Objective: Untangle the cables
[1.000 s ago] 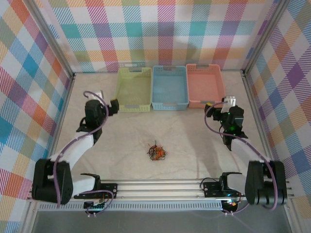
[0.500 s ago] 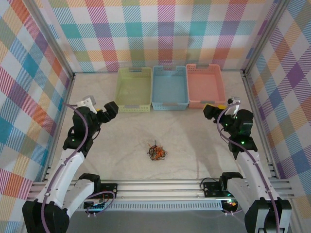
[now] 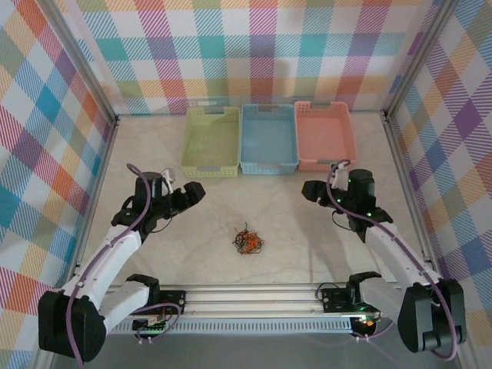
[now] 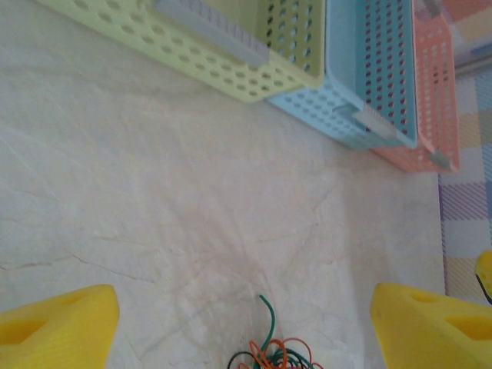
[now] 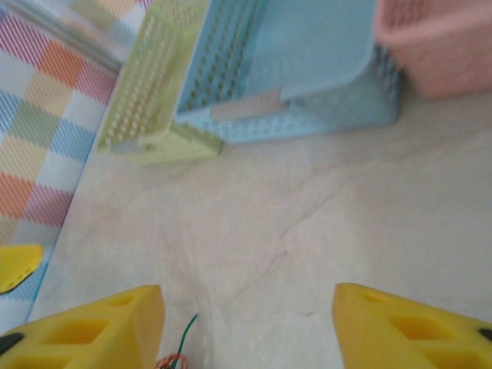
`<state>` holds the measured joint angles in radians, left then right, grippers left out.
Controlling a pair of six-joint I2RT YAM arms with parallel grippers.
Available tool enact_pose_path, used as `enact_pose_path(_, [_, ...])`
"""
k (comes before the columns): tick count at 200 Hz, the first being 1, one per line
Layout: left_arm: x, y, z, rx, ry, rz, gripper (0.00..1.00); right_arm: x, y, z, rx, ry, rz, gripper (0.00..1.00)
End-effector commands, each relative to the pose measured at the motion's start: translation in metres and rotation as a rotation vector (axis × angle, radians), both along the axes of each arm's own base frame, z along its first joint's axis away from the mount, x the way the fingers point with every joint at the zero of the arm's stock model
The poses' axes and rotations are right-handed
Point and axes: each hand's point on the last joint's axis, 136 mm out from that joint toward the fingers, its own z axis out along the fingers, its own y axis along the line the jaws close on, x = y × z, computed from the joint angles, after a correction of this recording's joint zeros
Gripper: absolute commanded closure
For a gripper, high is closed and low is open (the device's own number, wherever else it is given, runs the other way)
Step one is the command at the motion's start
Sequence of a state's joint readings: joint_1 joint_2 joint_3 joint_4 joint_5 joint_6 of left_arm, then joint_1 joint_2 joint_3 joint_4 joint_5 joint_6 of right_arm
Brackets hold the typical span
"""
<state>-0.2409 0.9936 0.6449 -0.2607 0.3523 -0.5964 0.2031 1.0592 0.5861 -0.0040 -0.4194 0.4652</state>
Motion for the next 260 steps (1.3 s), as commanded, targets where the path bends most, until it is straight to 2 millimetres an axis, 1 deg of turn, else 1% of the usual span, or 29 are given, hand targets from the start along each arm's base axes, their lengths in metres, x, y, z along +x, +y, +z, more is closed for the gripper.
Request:
enact_pose_path(1, [-0.015,-0.026,-0.011,-0.020,0.060,-0.090,0.17,0.000,0.030,0.012,-0.022,-0.010,0.150,0.43])
enact_pose_path(27, [-0.021,-0.046,-0.019,0.005,0.089,-0.151,0.18,0.001,0.057,0.007,-0.051,0.022,0.266,0.46])
enact_pose_path(40, [-0.025,-0.056,-0.024,0.008,0.111,-0.180,0.19,-0.002,0.074,0.003,-0.065,0.043,0.347,0.46])
enact_pose_path(45, [-0.027,-0.060,-0.025,0.011,0.118,-0.194,0.20,-0.003,0.080,0.003,-0.074,0.042,0.381,0.48])
enact_pose_path(55, [-0.030,-0.068,-0.029,0.018,0.136,-0.214,0.22,-0.003,0.087,0.000,-0.116,0.022,0.413,0.49])
enact_pose_path(73, [-0.040,-0.084,-0.034,0.036,0.152,-0.269,0.25,0.004,0.090,-0.001,-0.141,-0.031,0.417,0.50])
enact_pose_path(77, [-0.046,-0.085,-0.040,0.053,0.181,-0.280,0.26,0.005,0.091,-0.001,-0.140,-0.043,0.418,0.50])
enact_pose_path(103, [-0.065,-0.103,-0.053,0.107,0.217,-0.348,0.27,0.004,0.096,0.001,-0.121,-0.115,0.458,0.50])
enact_pose_path(137, [-0.083,-0.115,-0.074,0.169,0.258,-0.393,0.29,0.005,0.094,-0.003,-0.132,-0.157,0.444,0.50])
enact_pose_path(174, [-0.096,-0.129,-0.089,0.216,0.282,-0.445,0.36,0.002,0.092,-0.007,-0.129,-0.176,0.438,0.50])
enact_pose_path(185, [-0.099,-0.133,-0.093,0.218,0.289,-0.456,0.41,0.002,0.091,-0.008,-0.134,-0.183,0.434,0.50])
enact_pose_path(199, [-0.104,-0.138,-0.100,0.228,0.308,-0.476,0.45,0.002,0.089,-0.009,-0.138,-0.193,0.426,0.50])
enact_pose_path(211, [-0.100,-0.146,-0.098,0.213,0.284,-0.479,0.54,0.001,0.089,-0.009,-0.137,-0.202,0.423,0.50])
enact_pose_path(219, [-0.099,-0.148,-0.099,0.212,0.282,-0.477,0.58,0.000,0.089,-0.009,-0.134,-0.206,0.423,0.50])
enact_pose_path(230, [-0.096,-0.148,-0.099,0.214,0.276,-0.470,0.68,-0.001,0.089,-0.009,-0.130,-0.213,0.424,0.50])
enact_pose_path(247, [-0.091,-0.153,-0.093,0.199,0.248,-0.469,0.78,-0.003,0.090,-0.007,-0.119,-0.228,0.430,0.50])
enact_pose_path(260, [-0.087,-0.156,-0.085,0.197,0.221,-0.474,0.88,-0.004,0.090,-0.005,-0.109,-0.242,0.434,0.50])
